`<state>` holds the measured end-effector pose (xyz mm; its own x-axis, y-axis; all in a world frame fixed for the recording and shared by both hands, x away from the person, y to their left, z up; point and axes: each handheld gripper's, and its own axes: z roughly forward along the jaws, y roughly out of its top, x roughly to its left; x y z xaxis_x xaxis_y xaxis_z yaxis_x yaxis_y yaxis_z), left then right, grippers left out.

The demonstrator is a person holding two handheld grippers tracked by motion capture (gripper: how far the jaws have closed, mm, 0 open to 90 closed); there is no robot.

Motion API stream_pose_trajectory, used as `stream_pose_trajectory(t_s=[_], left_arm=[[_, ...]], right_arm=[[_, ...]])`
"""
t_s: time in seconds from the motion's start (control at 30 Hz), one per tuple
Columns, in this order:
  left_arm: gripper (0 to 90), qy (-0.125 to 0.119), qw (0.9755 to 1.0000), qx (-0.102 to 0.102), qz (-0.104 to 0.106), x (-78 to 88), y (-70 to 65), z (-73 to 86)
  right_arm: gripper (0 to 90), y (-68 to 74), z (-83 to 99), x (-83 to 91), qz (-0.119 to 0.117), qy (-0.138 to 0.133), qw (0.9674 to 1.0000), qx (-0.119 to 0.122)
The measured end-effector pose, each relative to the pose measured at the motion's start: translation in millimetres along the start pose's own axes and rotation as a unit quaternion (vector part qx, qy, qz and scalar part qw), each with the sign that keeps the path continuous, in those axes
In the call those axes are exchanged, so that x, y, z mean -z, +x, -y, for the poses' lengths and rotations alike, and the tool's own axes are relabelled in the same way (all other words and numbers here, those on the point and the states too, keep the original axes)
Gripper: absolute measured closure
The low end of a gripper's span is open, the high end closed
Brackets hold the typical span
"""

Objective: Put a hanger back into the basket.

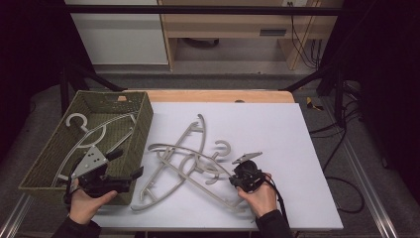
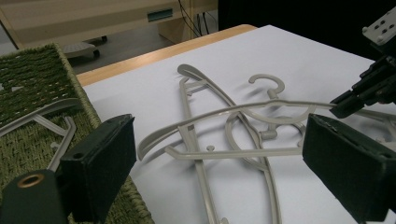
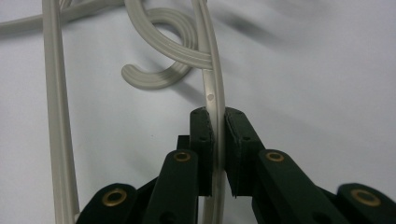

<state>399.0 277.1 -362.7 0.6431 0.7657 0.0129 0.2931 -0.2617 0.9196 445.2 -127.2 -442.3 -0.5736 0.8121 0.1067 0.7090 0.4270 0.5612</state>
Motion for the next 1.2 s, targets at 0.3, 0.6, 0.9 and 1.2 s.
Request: stream_pose_trajectory(t_s=[0.3,0.6,0.9,1.2], left_arm=[[9.1,0.002,0.9999,-0.004,0.01,2.7,-3.3,-3.7],[10.1,0.049,0.9966,-0.044,0.05,-2.0,-15.9,-17.7],[17.8,0.113,0.9842,-0.095,0.099,-31.7,-32.0,-32.6],[32.0,0.224,0.9485,-0.183,0.129,-67.4,-52.0,-33.8]], right_arm=[[82.4,-17.7,2.5,27.4,-0.035,-0.037,0.9976,0.047],[82.4,-15.9,5.4,44.8,-0.082,-0.031,0.9905,0.106],[82.3,-6.9,0.6,59.5,-0.118,-0.038,0.98,0.155],[82.3,0.3,1.8,63.5,-0.132,-0.026,0.9747,0.178]])
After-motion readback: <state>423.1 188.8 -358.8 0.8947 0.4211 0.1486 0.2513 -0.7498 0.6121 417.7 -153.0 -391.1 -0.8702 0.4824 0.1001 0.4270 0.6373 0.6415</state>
